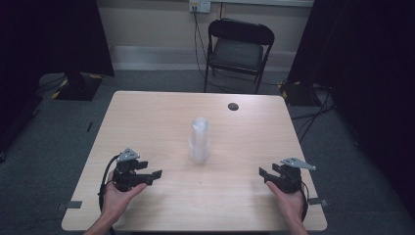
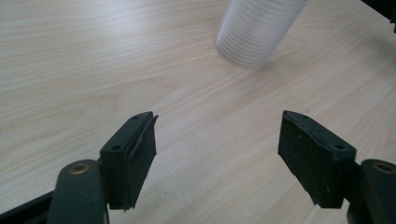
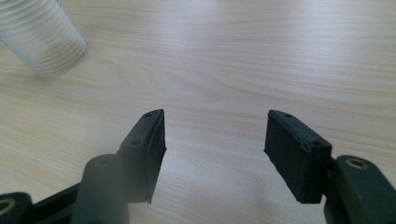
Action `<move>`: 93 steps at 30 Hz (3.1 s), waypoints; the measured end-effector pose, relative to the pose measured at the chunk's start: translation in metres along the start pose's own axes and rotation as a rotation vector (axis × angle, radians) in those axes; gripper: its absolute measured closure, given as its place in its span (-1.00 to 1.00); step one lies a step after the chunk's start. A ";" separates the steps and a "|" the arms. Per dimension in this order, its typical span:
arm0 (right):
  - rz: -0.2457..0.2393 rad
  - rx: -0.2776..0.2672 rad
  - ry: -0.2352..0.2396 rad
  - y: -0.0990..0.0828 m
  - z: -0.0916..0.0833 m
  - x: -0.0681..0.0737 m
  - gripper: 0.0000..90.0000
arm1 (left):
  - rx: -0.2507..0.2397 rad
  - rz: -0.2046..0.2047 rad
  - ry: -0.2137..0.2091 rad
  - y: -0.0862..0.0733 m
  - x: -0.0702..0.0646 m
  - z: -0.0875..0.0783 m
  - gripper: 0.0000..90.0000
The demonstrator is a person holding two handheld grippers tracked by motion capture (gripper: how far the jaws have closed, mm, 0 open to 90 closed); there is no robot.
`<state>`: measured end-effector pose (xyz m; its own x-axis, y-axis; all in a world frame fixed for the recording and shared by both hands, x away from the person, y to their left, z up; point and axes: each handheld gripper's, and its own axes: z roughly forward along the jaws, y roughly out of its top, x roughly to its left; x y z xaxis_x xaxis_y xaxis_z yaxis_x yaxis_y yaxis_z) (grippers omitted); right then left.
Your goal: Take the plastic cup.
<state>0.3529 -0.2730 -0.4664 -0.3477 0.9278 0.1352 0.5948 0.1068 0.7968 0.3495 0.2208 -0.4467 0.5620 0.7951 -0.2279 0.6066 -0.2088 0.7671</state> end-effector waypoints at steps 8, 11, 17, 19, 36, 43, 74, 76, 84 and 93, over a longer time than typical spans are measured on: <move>0.005 -0.028 0.019 0.001 -0.004 0.000 -0.18 | -0.003 0.027 0.028 0.001 0.001 -0.001 -0.35; 0.000 -0.030 0.033 0.001 -0.004 0.002 -0.18 | -0.014 0.025 0.024 0.002 0.002 -0.001 -0.34; 0.010 -0.038 0.042 0.000 -0.007 0.003 -0.18 | -0.025 0.062 -0.014 0.005 -0.002 -0.006 -0.47; 0.013 -0.037 0.051 0.000 -0.008 0.005 -0.16 | -0.054 0.062 -0.045 0.005 -0.004 -0.009 -0.47; -0.006 -0.028 0.070 0.002 -0.006 0.012 -0.19 | -0.099 0.172 -0.034 0.038 -0.034 -0.006 -0.43; -0.012 -0.036 0.084 0.002 -0.008 0.014 -0.19 | -0.123 0.181 -0.059 0.054 -0.039 0.003 -0.44; -0.037 -0.015 0.108 0.001 -0.006 0.021 -0.18 | -0.235 0.129 -0.116 0.118 -0.039 0.037 -0.48; -0.018 -0.013 0.120 0.001 -0.005 0.020 -0.18 | -0.222 0.128 -0.117 0.120 -0.039 0.041 -0.48; -0.018 -0.004 0.123 -0.001 -0.005 0.019 -0.18 | -0.214 0.159 -0.123 0.128 -0.047 0.064 -0.45; -0.022 -0.005 0.123 -0.002 -0.004 0.018 -0.20 | -0.190 0.186 -0.151 0.129 -0.052 0.089 -0.50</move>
<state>0.3426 -0.2580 -0.4631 -0.4469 0.8745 0.1886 0.5829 0.1247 0.8029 0.4487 0.1016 -0.3890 0.7393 0.6567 -0.1488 0.3773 -0.2210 0.8993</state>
